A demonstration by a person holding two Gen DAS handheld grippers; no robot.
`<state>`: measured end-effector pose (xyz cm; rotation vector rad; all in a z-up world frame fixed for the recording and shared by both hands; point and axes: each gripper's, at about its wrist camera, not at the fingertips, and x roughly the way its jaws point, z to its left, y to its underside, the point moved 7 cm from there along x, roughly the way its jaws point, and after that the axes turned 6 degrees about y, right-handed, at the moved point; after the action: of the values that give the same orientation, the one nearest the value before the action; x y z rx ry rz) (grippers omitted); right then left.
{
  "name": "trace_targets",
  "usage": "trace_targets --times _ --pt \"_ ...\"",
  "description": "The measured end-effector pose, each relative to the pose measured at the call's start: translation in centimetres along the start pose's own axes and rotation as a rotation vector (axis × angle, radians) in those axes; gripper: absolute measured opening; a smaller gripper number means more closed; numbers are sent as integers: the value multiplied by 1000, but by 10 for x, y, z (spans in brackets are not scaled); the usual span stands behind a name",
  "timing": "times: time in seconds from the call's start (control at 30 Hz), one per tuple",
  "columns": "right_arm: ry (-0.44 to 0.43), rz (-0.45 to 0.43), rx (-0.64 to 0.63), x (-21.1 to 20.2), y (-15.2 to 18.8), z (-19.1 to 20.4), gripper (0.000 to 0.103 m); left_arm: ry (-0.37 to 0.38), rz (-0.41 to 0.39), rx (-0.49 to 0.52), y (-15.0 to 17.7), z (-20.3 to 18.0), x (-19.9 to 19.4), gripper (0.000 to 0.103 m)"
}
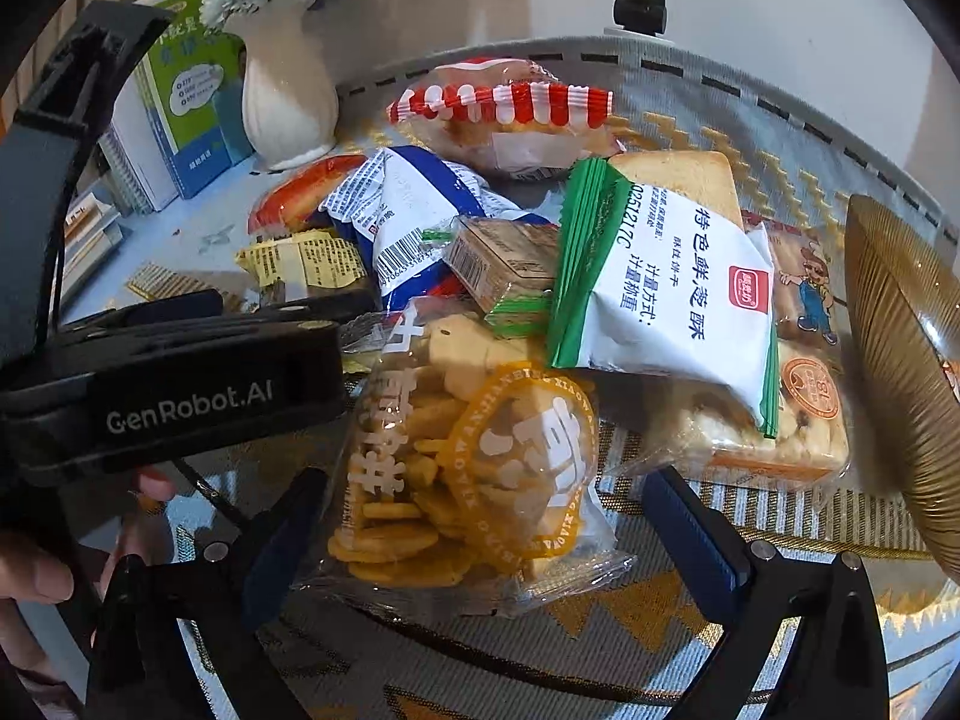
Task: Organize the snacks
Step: 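Return both tools to the snack pile, then grasp the yellow wrapped pastry with the left tool while the right tool grasps the round cracker bag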
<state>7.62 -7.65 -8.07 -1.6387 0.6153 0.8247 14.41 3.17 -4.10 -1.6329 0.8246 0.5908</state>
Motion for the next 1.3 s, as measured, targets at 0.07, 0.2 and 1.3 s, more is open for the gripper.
trace_targets --times 0.07,0.2,1.3 --pt "5 2 -5 1 0 0 103 0 0 0 0 0 0 103" --pt "6 4 -7 0 0 1 103 0 0 0 0 0 0 103" --pt "-74 -12 26 -3 -5 2 103 1 -4 -4 -1 0 0 103"
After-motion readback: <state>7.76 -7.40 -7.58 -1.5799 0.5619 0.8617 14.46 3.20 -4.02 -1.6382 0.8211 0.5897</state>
